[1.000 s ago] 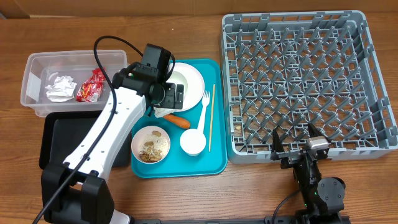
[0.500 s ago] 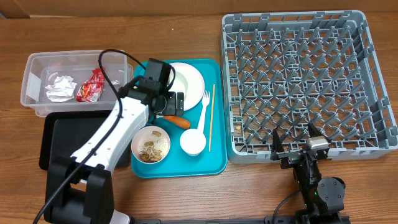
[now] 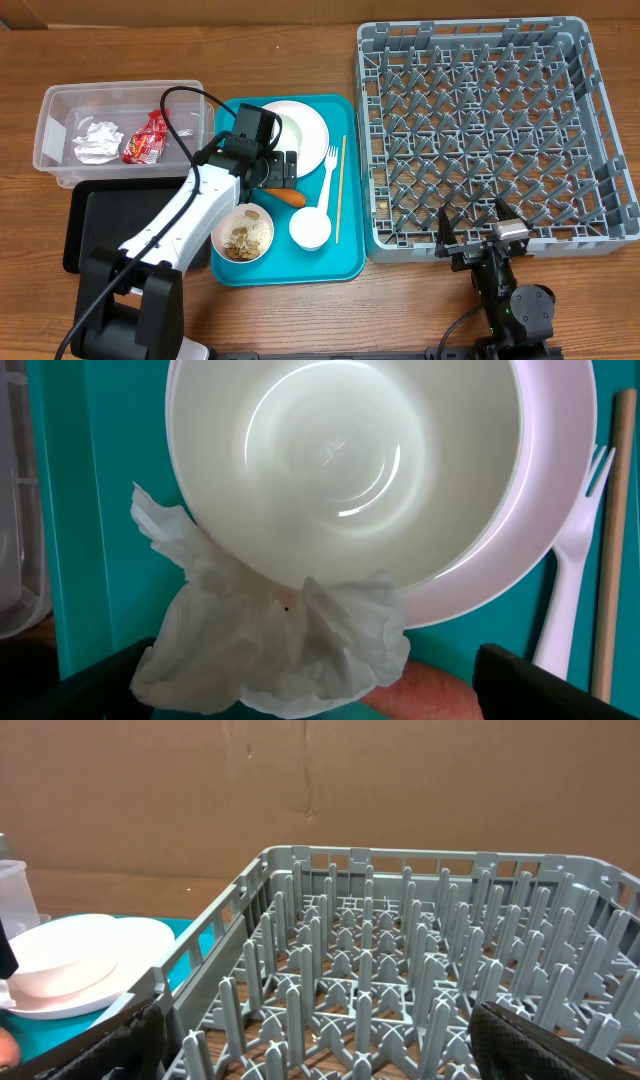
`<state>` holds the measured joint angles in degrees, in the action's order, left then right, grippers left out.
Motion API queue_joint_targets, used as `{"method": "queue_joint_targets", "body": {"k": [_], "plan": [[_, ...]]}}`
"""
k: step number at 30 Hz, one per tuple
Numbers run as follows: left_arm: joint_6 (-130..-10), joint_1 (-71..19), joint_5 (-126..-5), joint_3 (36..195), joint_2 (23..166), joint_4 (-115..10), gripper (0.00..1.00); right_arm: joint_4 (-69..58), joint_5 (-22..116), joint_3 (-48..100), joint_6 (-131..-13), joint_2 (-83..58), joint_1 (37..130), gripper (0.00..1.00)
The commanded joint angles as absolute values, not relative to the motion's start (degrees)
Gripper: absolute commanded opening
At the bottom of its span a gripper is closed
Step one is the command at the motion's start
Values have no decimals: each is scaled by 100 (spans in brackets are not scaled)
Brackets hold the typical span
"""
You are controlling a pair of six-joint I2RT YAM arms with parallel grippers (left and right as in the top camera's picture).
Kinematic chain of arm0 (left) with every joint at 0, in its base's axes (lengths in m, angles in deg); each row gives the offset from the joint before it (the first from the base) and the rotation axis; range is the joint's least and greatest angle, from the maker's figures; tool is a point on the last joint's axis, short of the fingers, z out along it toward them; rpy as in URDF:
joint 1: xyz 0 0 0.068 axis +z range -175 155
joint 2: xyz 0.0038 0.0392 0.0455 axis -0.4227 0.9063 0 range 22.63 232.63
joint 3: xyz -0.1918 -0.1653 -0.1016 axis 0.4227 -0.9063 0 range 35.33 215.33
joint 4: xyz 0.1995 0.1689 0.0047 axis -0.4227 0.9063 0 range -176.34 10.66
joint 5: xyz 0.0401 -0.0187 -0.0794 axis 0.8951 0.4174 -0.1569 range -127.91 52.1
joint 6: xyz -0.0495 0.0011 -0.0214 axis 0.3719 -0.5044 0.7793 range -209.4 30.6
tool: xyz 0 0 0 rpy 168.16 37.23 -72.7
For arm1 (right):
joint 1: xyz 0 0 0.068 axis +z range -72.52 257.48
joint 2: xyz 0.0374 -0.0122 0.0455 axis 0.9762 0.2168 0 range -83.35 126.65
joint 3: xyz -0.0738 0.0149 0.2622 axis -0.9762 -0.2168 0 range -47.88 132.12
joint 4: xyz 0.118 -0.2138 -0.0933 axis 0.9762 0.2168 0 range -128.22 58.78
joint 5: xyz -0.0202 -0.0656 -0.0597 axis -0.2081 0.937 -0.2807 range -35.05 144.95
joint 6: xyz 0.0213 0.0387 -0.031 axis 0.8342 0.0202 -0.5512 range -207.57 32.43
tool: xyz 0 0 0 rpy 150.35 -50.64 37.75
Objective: Sort waste into correct bins and load items into the dishwasher
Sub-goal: 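Reach the left gripper back to the tissue under the plate and grasp, then carry the second tissue to the clear bin and release it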
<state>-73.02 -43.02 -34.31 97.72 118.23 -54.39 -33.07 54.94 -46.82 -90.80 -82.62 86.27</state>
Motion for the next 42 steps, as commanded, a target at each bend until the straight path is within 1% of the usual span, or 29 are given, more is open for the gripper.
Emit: {"method": "queue_joint_targets", "body": {"k": [1,6,7,8,9,16,23,29,33,36,40,42], "plan": [[-7245,-4305,-3492,9709,11799,-5524,100,-3340,5486,-4743,-9053,-8312,8673,100],[-7247,-4305,-3494,9689,11809,-5540,100,-3340,5486,-4743,-9053,-8312,8673,100],[-7247,-4305,-3494,9689,11809,-5540,98,-3340,5486,-4743,-9053,-8312,8673,100],[-7247,-4305,-3494,9689,11812,-5555,93,-3340,5488,-4743,-9053,-8312,8673,100],[-7243,-4305,-3497,9687,11816,-5555,92,-3340,5486,-4743,-9053,-8312,8673,100],[-7241,-4302,-3505,9687,11862,-5557,93,-3340,5486,-4743,-9053,-8312,8673,100],[-7245,-4302,-3510,9687,11864,-5553,91,-3340,5488,-4743,-9053,-8312,8673,100],[-7245,-4302,-3525,9687,11864,-5548,95,-3340,5486,-4743,-9053,-8312,8673,100],[-7245,-4302,-3521,9689,11864,-5518,94,-3340,5486,-4743,-9053,-8312,8673,100],[-7249,-4302,-3518,9687,11864,-5511,89,-3340,5486,-4743,-9053,-8312,8673,100],[-7247,-4300,-3518,9689,11864,-5511,81,-3340,5486,-4743,-9053,-8312,8673,100],[-7247,-4302,-3518,9687,11864,-5511,73,-3340,5486,-4743,-9053,-8312,8673,100]]}}
